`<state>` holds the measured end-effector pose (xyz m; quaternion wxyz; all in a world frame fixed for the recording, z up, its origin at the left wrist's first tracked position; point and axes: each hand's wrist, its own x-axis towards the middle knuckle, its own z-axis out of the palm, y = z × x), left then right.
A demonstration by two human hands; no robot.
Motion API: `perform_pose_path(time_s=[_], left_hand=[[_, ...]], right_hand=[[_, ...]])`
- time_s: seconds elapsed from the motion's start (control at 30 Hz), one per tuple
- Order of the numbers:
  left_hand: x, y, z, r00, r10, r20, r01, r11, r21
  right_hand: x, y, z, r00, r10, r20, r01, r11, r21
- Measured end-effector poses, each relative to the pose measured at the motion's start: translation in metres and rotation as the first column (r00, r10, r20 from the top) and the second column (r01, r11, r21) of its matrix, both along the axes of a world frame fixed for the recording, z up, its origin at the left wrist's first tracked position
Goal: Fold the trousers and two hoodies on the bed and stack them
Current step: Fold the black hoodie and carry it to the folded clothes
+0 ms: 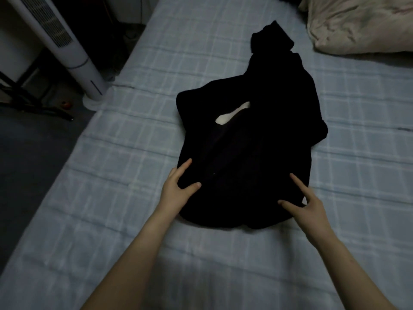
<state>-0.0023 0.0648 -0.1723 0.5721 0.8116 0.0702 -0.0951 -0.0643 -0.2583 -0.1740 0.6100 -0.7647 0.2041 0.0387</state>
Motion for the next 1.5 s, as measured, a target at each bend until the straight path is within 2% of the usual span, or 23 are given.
perform_pose_path(time_s=[0.13, 0.33, 0.57, 0.77, 0.87, 0.9, 0.93, 1.0, 1.07, 1.17, 1.27, 1.37, 1.5], left_hand=[[-0.063, 0.012, 0.012, 0.999, 0.018, -0.044, -0.018, 1.000, 0.005], [-0.153, 0.031, 0.022, 0.992, 0.035, -0.123, -0.029, 0.998, 0.050], [-0.234, 0.059, 0.012, 0.973, 0.035, -0.227, -0.016, 0.996, 0.088], [-0.285, 0.066, -0.010, 0.939, -0.093, -0.332, 0.130, 0.987, 0.090], [-0.274, 0.070, -0.003, 0.923, -0.181, -0.340, 0.230, 0.967, 0.109], [-0.265, 0.072, 0.001, 0.916, -0.196, -0.349, 0.265, 0.951, 0.162], [-0.254, 0.073, 0.006, 0.913, -0.206, -0.353, 0.301, 0.923, 0.241], [-0.227, 0.073, 0.016, 0.929, -0.218, -0.300, 0.320, 0.880, 0.351], [-0.194, 0.066, 0.023, 0.958, -0.233, -0.167, 0.280, 0.881, 0.381], [-0.137, 0.051, 0.016, 0.960, -0.278, 0.020, 0.243, 0.869, 0.431], [-0.085, 0.033, -0.012, 0.915, -0.378, 0.142, 0.221, 0.765, 0.605], [-0.057, 0.017, -0.050, 0.868, -0.478, 0.136, 0.239, 0.641, 0.729], [-0.058, 0.017, -0.103, 0.846, -0.525, 0.089, 0.226, 0.505, 0.833]], right_hand=[[-0.063, 0.002, 0.015, 0.997, 0.032, -0.076, -0.034, 0.999, -0.025], [-0.156, 0.014, 0.037, 0.982, 0.044, -0.182, -0.041, 0.999, 0.019], [-0.243, 0.038, 0.043, 0.969, 0.028, -0.244, -0.025, 1.000, 0.018], [-0.288, 0.043, 0.018, 0.950, -0.031, -0.311, 0.002, 0.996, -0.091], [-0.279, 0.047, 0.022, 0.952, 0.025, -0.306, -0.103, 0.965, -0.242], [-0.273, 0.051, 0.024, 0.947, 0.041, -0.319, -0.165, 0.913, -0.374], [-0.265, 0.057, 0.027, 0.942, 0.037, -0.333, -0.218, 0.822, -0.526], [-0.245, 0.077, 0.035, 0.969, 0.032, -0.245, -0.207, 0.646, -0.735], [-0.219, 0.104, 0.037, 0.987, 0.118, -0.108, -0.159, 0.640, -0.752], [-0.165, 0.143, 0.022, 0.971, 0.235, -0.037, -0.188, 0.663, -0.725], [-0.114, 0.169, -0.011, 0.957, 0.288, -0.045, -0.217, 0.601, -0.769], [-0.088, 0.178, -0.057, 0.948, 0.297, -0.118, -0.272, 0.558, -0.784], [-0.087, 0.174, -0.105, 0.935, 0.305, -0.182, -0.311, 0.457, -0.833]])
